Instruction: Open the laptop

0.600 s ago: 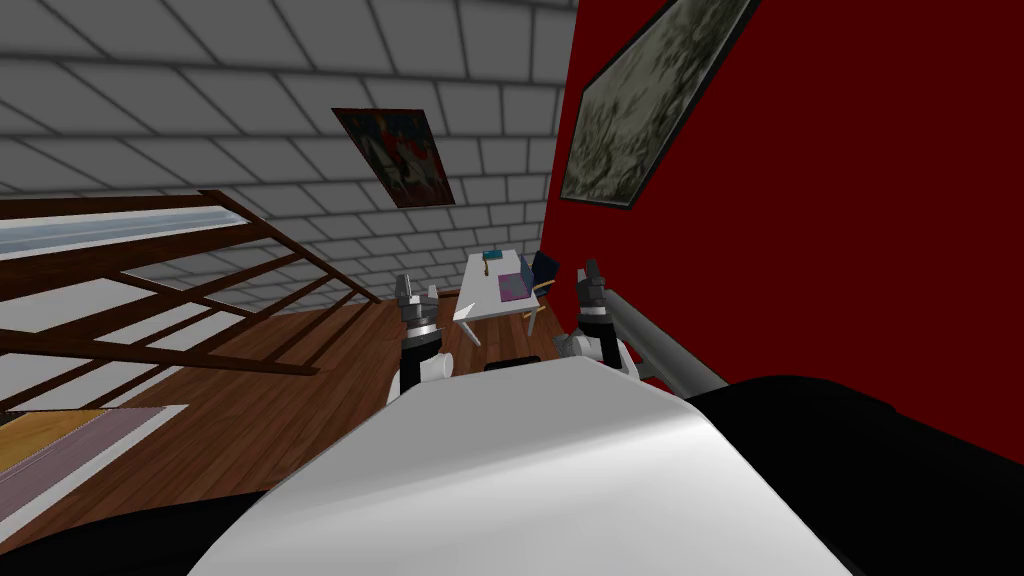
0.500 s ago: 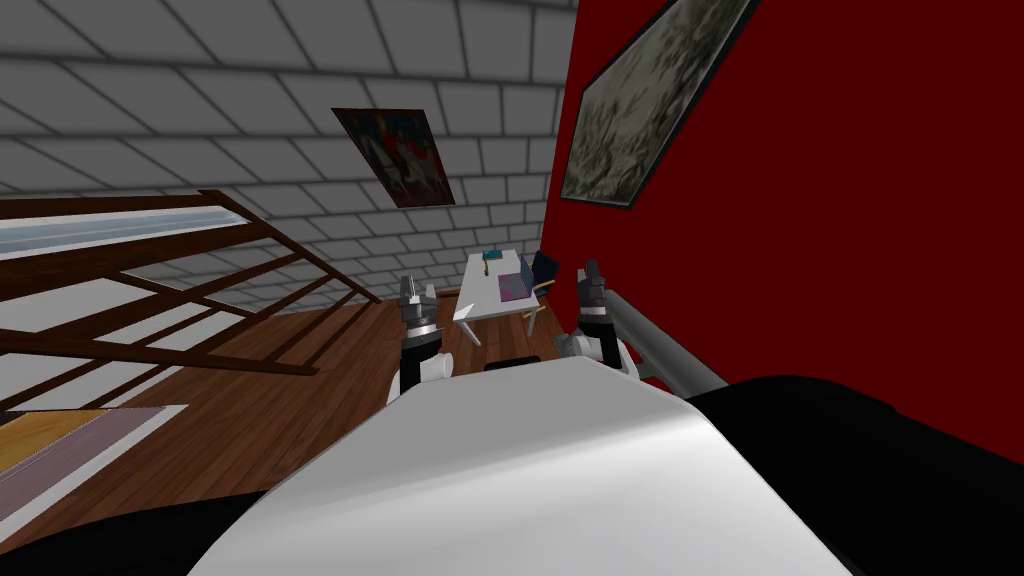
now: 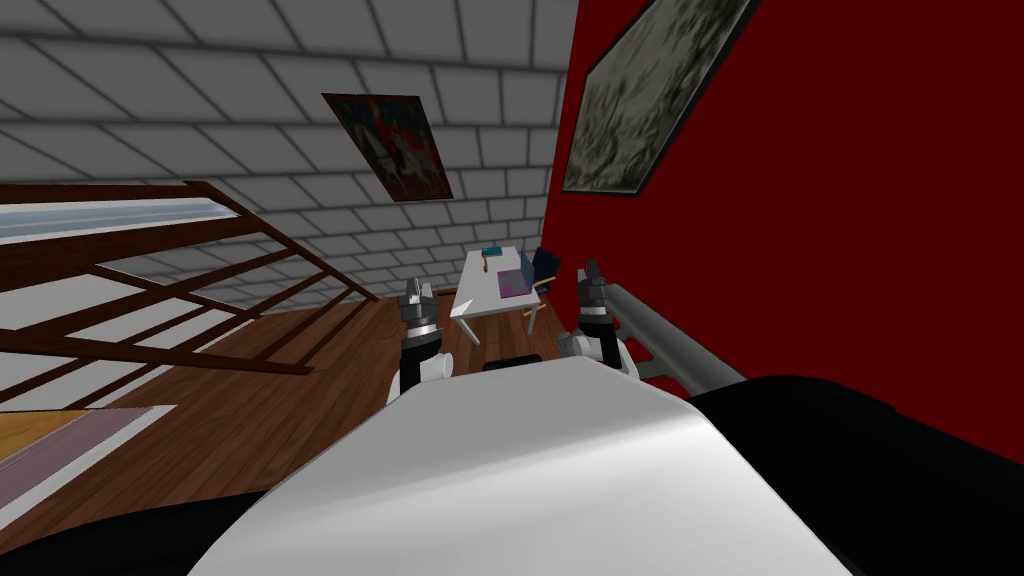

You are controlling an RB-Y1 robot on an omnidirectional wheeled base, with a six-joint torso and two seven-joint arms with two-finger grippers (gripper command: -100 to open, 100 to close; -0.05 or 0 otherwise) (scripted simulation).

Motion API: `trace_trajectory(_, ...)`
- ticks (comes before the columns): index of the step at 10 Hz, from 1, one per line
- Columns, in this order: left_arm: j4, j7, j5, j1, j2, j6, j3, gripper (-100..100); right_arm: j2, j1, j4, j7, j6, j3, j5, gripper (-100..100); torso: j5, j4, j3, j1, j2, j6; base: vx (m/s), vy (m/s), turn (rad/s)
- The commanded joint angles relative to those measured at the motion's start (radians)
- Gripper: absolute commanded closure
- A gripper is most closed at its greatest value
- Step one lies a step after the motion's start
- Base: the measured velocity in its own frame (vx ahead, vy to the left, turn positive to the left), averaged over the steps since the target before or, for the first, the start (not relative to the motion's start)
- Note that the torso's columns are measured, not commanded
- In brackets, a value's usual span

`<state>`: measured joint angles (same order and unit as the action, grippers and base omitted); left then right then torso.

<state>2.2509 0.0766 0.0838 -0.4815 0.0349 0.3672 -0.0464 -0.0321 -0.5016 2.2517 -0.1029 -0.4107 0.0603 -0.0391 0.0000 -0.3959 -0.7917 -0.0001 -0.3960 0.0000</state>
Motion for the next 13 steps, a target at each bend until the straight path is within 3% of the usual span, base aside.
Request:
trace_trajectory(1, 0.0, 0.0, 0.0, 0.0, 0.0, 0.0, 0.0, 0, 0.0, 0.0, 0.0, 0.0, 0.0, 0.0, 0.0, 0, 0.0, -0.074, -0.147, 0.0, -0.074, 0.0, 0.0, 0.0, 0.0)
trace_trajectory(3, 0.0, 0.0, 0.0, 0.0, 0.0, 0.0, 0.0, 0, 0.0, 0.0, 0.0, 0.0, 0.0, 0.0, 0.0, 0, 0.0, -0.221, -0.443, 0.0, -0.222, 0.0, 0.0, 0.0, 0.0)
trace_trajectory(4, 0.0, 0.0, 0.0, 0.0, 0.0, 0.0, 0.0, 0, -0.042, 0.003, -0.008, -0.015, 0.005, 0.003, -0.016, -100, 0.0, -0.295, -0.59, 0.0, -0.295, 0.0, 0.021, 0.015, 0.008)
trace_trajectory(6, 0.0, 0.0, 0.0, 0.0, 0.0, 0.0, 0.0, 0, -0.077, 0.007, -0.02, -0.037, 0.012, 0.008, -0.04, -100, 0.0, -0.338, -0.679, 0.001, -0.337, 0.0, 0.03, 0.024, 0.008)
trace_trajectory(13, 0.0, 0.0, 0.0, 0.0, 0.0, 0.0, 0.0, 0, -0.178, 0.03, -0.08, -0.162, 0.051, 0.035, -0.174, -100, 0.0, -0.342, -0.685, 0.0, -0.342, 0.0, 0.047, 0.037, 0.013)
